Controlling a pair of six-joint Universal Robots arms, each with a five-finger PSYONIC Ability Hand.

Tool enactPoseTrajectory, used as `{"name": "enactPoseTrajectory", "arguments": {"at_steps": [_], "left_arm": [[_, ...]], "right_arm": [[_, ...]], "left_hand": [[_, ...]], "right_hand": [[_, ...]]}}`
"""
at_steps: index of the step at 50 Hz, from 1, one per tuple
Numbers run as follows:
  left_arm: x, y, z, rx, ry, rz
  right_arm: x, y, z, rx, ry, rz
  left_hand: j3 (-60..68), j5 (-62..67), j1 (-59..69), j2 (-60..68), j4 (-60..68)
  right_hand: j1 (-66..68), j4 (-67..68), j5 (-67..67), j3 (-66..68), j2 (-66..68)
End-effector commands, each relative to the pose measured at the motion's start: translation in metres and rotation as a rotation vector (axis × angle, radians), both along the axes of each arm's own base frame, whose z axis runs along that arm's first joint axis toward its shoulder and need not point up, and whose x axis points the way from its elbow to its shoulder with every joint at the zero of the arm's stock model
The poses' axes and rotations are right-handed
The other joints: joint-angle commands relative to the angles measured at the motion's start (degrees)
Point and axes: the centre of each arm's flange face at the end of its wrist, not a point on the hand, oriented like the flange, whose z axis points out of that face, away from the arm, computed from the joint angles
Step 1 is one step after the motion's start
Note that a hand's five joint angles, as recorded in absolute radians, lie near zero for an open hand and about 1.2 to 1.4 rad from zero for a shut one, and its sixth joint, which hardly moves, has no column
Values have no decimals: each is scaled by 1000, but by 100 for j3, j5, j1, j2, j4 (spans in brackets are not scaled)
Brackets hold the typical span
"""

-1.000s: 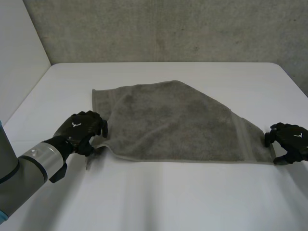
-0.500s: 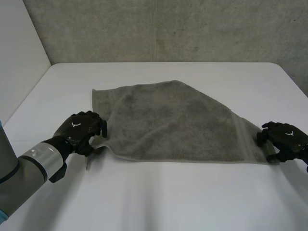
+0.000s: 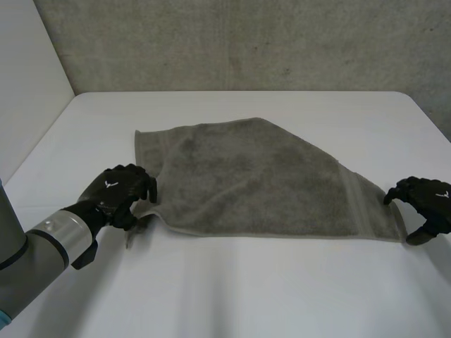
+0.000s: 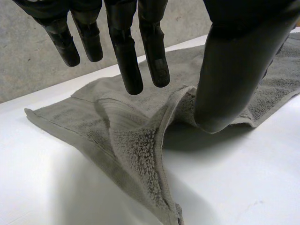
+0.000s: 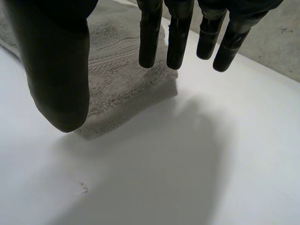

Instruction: Fold the towel.

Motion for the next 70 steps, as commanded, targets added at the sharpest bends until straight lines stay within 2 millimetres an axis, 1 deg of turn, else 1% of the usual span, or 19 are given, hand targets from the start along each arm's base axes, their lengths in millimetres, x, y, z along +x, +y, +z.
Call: {"name": "enactPoseTrajectory", "arguments": {"at_steps": [1,5,15,17,19,23,37,39,46,59,60,61,62,64,65,66,67,70], "left_arm": [[0,-1,-1,2,0,0],[0,-1,-1,2,0,0],[0,0,-1,5,-1,-1],[0,0,-2,6,-1,0],[0,0,-2,6,-1,0],[0,0,-2,6,-1,0],[0,0,-2,6,-1,0],[0,0,-2,6,-1,0],[0,0,-2,6,-1,0],[0,0,-2,5,-1,0],[0,0,-2,5,-1,0],[1,-1,-2,5,-1,2],[1,-1,-2,5,-1,2],[1,-1,-2,3,0,3],[1,-1,-2,3,0,3],[1,-1,-2,3,0,3],[1,-1,-2,3,0,3],[1,-1,-2,3,0,3]], "right_arm": [[1,3,-6,29,15,21],[2,5,-11,41,33,40],[3,3,-11,38,40,51],[4,3,-11,36,40,53],[3,1,-11,29,43,51],[3,-1,-10,25,43,52],[8,-5,-7,16,37,60],[8,-5,-10,26,33,59],[7,-5,-11,27,34,57],[4,-9,-18,31,45,47],[4,-10,-19,31,52,42],[4,-10,-20,33,55,42],[4,-10,-20,33,55,42],[6,-11,-20,30,56,49],[8,-11,-21,32,55,51],[8,-11,-21,32,55,51],[9,-11,-21,29,56,57],[12,-11,-20,32,52,63]], "left_hand": [[-246,-54,-162,-163,-288],[-246,-54,-162,-163,-288],[-246,-54,-162,-163,-288],[-246,-54,-162,-163,-288],[-246,-54,-162,-163,-288],[-246,-54,-162,-163,-288],[-246,-54,-162,-163,-288],[-246,-54,-162,-163,-288],[-246,-54,-162,-163,-288],[-246,-54,-162,-163,-288],[-246,-54,-162,-163,-288],[-246,-54,-162,-163,-288],[-246,-54,-162,-163,-288],[-246,-54,-162,-163,-288],[-246,-54,-162,-163,-288],[-246,-54,-162,-163,-288],[-246,-54,-162,-163,-288],[-246,-54,-162,-163,-288]], "right_hand": [[-203,-342,-27,-37,-279],[-153,-342,23,-37,-228],[318,-342,494,-37,242],[537,-342,713,-37,462],[1123,-342,1299,-37,1047],[1495,-342,1671,-37,1419],[1563,-342,1739,-37,1488],[1513,-342,1689,-37,1438],[1278,-342,1454,-37,1202],[1546,-342,1723,-37,1471],[1663,-342,1839,-37,1588],[2147,-342,2323,-37,2072],[2152,-342,2328,-37,2076],[3976,-342,4152,-37,3900],[4668,-342,4844,-37,4593],[4675,-342,4851,-37,4600],[5069,-342,5245,-37,4993],[5073,-342,5249,-37,4997]]}}
